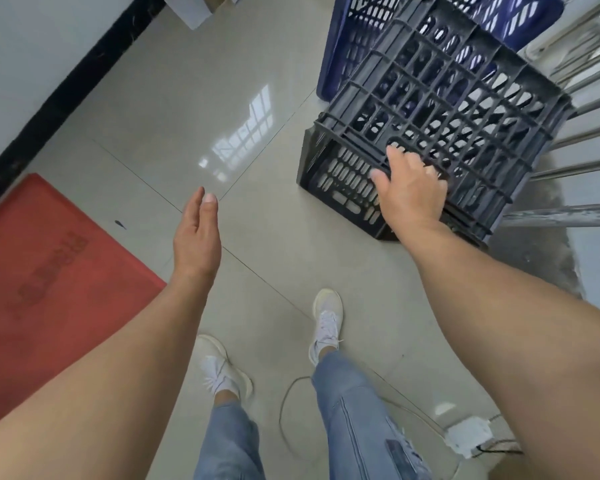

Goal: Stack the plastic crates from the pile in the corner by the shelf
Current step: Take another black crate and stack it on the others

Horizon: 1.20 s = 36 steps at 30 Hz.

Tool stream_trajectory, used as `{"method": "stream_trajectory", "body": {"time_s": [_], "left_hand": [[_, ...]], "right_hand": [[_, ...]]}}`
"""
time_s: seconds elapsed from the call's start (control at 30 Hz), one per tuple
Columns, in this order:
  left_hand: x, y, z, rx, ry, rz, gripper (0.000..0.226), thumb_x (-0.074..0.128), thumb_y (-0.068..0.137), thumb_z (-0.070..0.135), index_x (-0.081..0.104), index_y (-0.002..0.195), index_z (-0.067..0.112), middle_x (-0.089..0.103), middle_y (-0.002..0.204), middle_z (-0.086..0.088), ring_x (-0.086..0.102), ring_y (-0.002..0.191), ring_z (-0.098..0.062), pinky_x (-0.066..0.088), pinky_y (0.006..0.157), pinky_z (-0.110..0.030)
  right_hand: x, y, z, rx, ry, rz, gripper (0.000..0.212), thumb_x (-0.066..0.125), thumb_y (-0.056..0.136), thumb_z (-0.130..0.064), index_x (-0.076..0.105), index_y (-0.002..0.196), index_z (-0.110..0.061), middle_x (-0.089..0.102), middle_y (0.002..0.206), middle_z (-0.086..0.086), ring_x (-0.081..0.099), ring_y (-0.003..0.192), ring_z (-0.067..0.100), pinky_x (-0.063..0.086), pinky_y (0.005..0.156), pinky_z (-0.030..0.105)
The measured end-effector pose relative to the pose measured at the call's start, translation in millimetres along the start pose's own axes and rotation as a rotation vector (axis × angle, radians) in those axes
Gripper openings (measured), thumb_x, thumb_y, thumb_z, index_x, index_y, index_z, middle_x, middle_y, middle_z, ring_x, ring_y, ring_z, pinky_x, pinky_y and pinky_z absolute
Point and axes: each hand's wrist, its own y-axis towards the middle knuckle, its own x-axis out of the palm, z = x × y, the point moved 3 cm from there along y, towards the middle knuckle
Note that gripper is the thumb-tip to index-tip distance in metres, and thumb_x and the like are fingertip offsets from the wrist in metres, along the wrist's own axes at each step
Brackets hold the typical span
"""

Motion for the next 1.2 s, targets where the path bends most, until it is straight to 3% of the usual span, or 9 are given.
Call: {"method": "stream_trajectory", "body": {"time_s": [0.1,0.33,0.7,0.77,0.9,1.07,1.17,1.2], "left_hand": [[-14.2,5.2,-12.0,-0.007,-0.007,0.003,0.072,0.035,0.081,0.064,0.035,0.143,0.027,0.043,0.146,0.0,0.04,0.134,-0.017,0.032,0.111,-0.045],[-63.9,2.7,-35.3,-0.022,-0.007,0.073,0.059,0.032,0.092,0.053,0.041,0.141,0.02,0.046,0.144,-0.001,0.042,0.132,-0.017,0.034,0.11,-0.043],[-207.9,0.2,-99.4,-0.063,-0.08,0.218,0.059,0.036,0.09,0.053,0.043,0.139,0.021,0.048,0.142,-0.006,0.044,0.131,-0.02,0.034,0.11,-0.046],[-238.1,3.7,-112.8,-0.08,-0.077,0.236,0.063,0.036,0.086,0.055,0.043,0.139,0.022,0.049,0.142,-0.005,0.044,0.131,-0.02,0.033,0.11,-0.046],[-290.0,18.3,-138.6,-0.132,-0.121,0.276,0.049,0.037,0.096,0.04,0.043,0.139,0.019,0.048,0.142,-0.005,0.043,0.132,-0.017,0.028,0.114,-0.04],[-317.9,50.7,-186.3,-0.238,-0.114,0.298,0.051,0.033,0.094,0.044,0.042,0.139,0.022,0.047,0.143,-0.006,0.042,0.132,-0.021,0.029,0.112,-0.047],[-319.7,70.0,-216.6,-0.338,-0.108,0.307,0.03,0.028,0.097,0.037,0.056,0.106,0.031,0.06,0.112,0.001,0.048,0.116,-0.022,0.035,0.105,-0.042],[-319.6,76.6,-224.6,-0.353,-0.085,0.309,0.03,0.027,0.098,0.037,0.056,0.107,0.032,0.059,0.113,-0.001,0.048,0.117,-0.023,0.034,0.103,-0.04]], "right_hand": [[-0.6,3.1,-12.8,-0.025,0.059,-0.023,0.05,0.037,0.099,-0.043,0.038,0.142,-0.017,0.047,0.139,0.014,0.043,0.123,0.04,0.032,0.1,0.046],[18.1,-33.1,-100.1,-0.027,0.261,-0.046,0.046,0.033,0.1,-0.042,0.044,0.136,-0.015,0.049,0.137,0.01,0.042,0.122,0.033,0.035,0.094,0.041],[44.1,-118.9,-268.4,-0.094,0.459,-0.109,0.05,0.032,0.1,-0.043,0.042,0.138,-0.013,0.049,0.139,0.01,0.044,0.125,0.032,0.036,0.095,0.041],[47.8,-125.9,-297.8,-0.116,0.462,-0.13,0.05,0.03,0.1,-0.044,0.046,0.134,-0.012,0.053,0.134,0.011,0.049,0.12,0.032,0.038,0.093,0.042],[52.1,-120.9,-333.0,-0.15,0.496,-0.138,0.045,0.028,0.1,-0.041,0.057,0.113,-0.008,0.061,0.108,0.008,0.055,0.1,0.029,0.038,0.078,0.037],[78.5,-96.2,-333.1,-0.263,0.251,-0.042,0.025,0.026,0.1,-0.006,0.049,0.092,-0.004,0.05,0.083,0.012,0.052,0.08,0.031,0.036,0.064,0.036],[109.2,-80.3,-317.0,-0.251,0.172,-0.003,0.019,0.028,0.097,-0.003,0.042,0.084,-0.007,0.043,0.073,0.008,0.045,0.073,0.027,0.029,0.062,0.034],[115.9,-73.4,-310.3,-0.235,0.165,-0.001,0.019,0.028,0.097,-0.004,0.041,0.084,-0.007,0.043,0.074,0.01,0.044,0.073,0.027,0.028,0.062,0.034]]}}
